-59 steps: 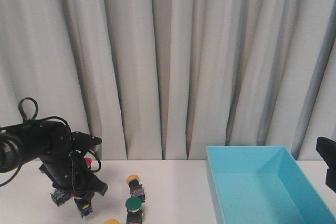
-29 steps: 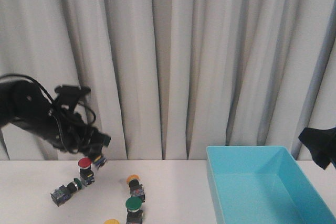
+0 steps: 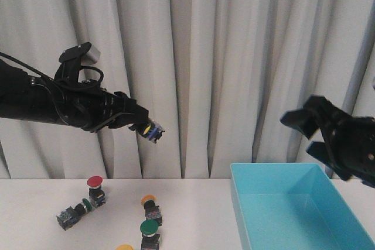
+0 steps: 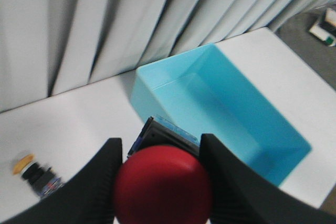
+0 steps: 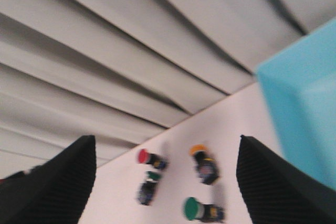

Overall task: Pick red and yellow buttons and place in box
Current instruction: 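Lift the red button and raise the right gripper toward it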

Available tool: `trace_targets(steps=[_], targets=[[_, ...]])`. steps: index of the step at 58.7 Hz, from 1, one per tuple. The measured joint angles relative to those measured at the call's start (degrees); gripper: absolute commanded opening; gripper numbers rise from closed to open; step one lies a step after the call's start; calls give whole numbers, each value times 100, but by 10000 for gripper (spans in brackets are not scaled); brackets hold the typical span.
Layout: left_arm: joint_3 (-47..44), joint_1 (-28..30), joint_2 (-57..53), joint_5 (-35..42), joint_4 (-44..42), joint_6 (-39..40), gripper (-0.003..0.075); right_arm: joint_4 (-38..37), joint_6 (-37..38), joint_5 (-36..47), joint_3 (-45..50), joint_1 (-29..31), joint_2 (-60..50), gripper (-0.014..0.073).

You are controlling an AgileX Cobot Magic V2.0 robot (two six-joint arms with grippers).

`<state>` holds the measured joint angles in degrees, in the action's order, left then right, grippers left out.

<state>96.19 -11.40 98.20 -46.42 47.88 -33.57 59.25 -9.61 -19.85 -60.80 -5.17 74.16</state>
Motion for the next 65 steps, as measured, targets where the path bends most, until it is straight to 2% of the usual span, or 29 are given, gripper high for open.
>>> trace_targets(steps=[3, 10, 15, 24, 42, 55, 65], targets=[[0, 0, 0, 0, 222, -158, 94, 677, -581, -119, -103, 0, 137, 543], [0, 0, 0, 0, 724, -565, 94, 2810, -2282, -585, -148, 0, 488, 543], [0, 0, 0, 17, 1094, -906, 94, 3541, -3129, -1042, -201, 0, 808, 543], [0, 0, 17, 131, 1748, -1364, 94, 3804, -3350, -1365, -260, 0, 1248, 543], [0, -33, 736, 168, 2662, -1622, 94, 3804, -3544, -1769, -729, 0, 1630, 543], [-6, -262, 1101, 216, 4081, -2529, 94, 3817, -3624, -2066, -1007, 0, 1639, 543], [-6, -383, 1303, 211, 4692, -2736, 94, 3817, -3670, -2104, -1007, 0, 1639, 543]])
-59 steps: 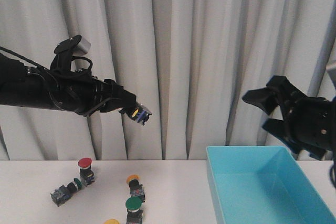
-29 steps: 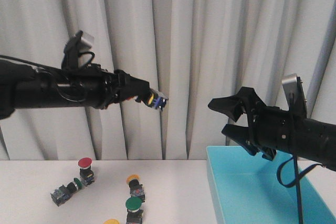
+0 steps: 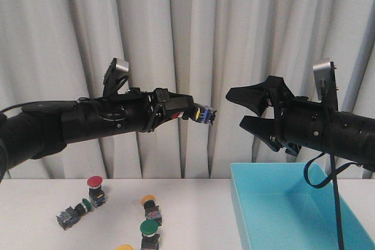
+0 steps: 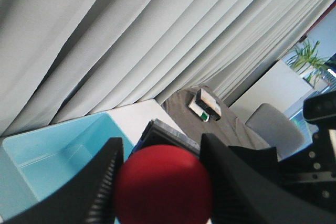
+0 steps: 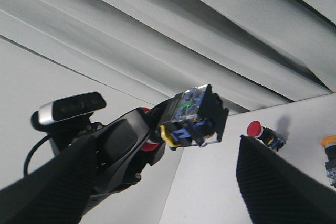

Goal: Pick red and yellow buttons and place in box

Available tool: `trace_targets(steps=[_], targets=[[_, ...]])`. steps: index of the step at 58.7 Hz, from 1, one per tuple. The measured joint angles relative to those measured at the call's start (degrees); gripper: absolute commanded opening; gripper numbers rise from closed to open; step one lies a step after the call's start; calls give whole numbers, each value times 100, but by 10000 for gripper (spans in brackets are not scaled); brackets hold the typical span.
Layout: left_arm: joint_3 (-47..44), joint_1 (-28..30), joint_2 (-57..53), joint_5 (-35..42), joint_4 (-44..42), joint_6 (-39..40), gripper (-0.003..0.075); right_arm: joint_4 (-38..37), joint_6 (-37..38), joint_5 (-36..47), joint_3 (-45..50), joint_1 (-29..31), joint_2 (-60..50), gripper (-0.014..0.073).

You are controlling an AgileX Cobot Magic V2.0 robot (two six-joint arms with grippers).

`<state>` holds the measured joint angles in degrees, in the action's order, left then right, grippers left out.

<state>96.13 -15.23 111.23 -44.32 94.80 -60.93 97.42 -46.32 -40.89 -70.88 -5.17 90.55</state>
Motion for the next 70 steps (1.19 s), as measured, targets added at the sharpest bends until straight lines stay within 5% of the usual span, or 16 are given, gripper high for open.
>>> trace_targets(steps=[36, 70], targets=[[0, -190, 137, -824, 84, -980, 94, 0, 1011, 406, 0, 0, 0, 543], [369, -557, -47, -464, 98, -1563, 94, 16, 1826, 603, 0, -6, 0, 543]])
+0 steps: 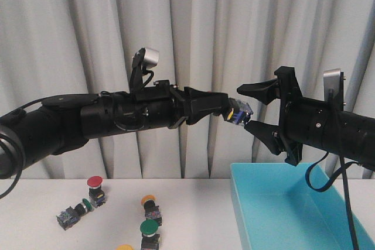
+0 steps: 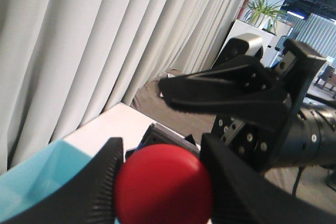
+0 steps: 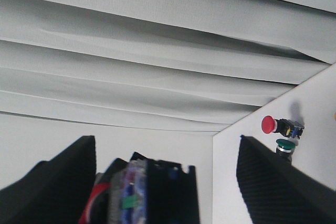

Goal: Pick red and yellow buttons and place in box

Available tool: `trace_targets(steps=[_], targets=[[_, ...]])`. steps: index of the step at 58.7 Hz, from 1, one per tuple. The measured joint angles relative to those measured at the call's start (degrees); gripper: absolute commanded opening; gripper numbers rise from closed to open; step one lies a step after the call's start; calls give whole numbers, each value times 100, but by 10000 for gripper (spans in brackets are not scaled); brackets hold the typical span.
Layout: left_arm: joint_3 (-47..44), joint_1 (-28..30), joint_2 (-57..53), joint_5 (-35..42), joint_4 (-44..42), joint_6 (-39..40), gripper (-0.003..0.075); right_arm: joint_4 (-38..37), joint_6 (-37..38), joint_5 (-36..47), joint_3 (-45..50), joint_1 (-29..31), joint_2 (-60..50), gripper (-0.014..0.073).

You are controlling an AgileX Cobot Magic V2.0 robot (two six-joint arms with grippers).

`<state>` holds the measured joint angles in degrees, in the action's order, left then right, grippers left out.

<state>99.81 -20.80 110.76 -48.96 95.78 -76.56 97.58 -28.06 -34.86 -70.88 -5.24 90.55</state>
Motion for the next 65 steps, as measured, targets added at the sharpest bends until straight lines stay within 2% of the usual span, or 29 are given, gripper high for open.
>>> trace_targets(steps=[42, 52, 65], targets=[[68, -499, 193, 871, 66, -199, 94, -33, 285, -14, 0, 0, 40, 529], [74, -514, 219, 921, 98, -211, 94, -45, 313, 42, 0, 0, 48, 444], [207, -514, 223, 961, 127, -214, 94, -27, 452, 109, 0, 6, 50, 227]])
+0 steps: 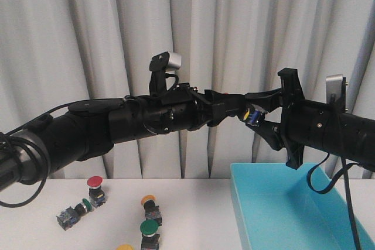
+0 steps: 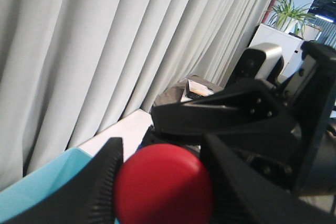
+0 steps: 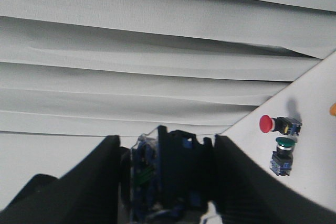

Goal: Pick red and yellow buttons and place in box

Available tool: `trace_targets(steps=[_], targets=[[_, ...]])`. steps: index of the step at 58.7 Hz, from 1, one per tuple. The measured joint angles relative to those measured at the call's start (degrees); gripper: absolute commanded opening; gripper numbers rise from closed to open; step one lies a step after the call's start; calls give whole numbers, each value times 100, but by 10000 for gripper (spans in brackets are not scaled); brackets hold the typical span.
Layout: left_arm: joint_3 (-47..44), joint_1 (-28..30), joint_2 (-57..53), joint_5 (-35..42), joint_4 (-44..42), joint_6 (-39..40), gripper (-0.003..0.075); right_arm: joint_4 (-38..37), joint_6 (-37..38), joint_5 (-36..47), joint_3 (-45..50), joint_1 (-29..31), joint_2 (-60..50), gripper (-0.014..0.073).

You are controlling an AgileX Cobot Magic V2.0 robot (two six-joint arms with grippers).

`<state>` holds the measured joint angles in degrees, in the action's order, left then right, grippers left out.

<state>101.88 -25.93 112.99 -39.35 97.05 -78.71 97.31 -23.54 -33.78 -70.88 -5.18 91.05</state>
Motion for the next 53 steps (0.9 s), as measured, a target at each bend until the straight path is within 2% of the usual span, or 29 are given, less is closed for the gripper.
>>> trace_targets(steps=[15, 40, 48, 53], targets=[[34, -19, 2, 62, 13, 6, 94, 32, 99, 13, 0, 0, 0, -15], [49, -92, 2, 284, 51, 24, 101, 32, 281, 84, 0, 0, 0, -9], [49, -98, 2, 300, 51, 90, 150, 32, 281, 101, 0, 0, 0, -9], [49, -98, 2, 304, 51, 95, 212, 32, 281, 105, 0, 0, 0, -9]])
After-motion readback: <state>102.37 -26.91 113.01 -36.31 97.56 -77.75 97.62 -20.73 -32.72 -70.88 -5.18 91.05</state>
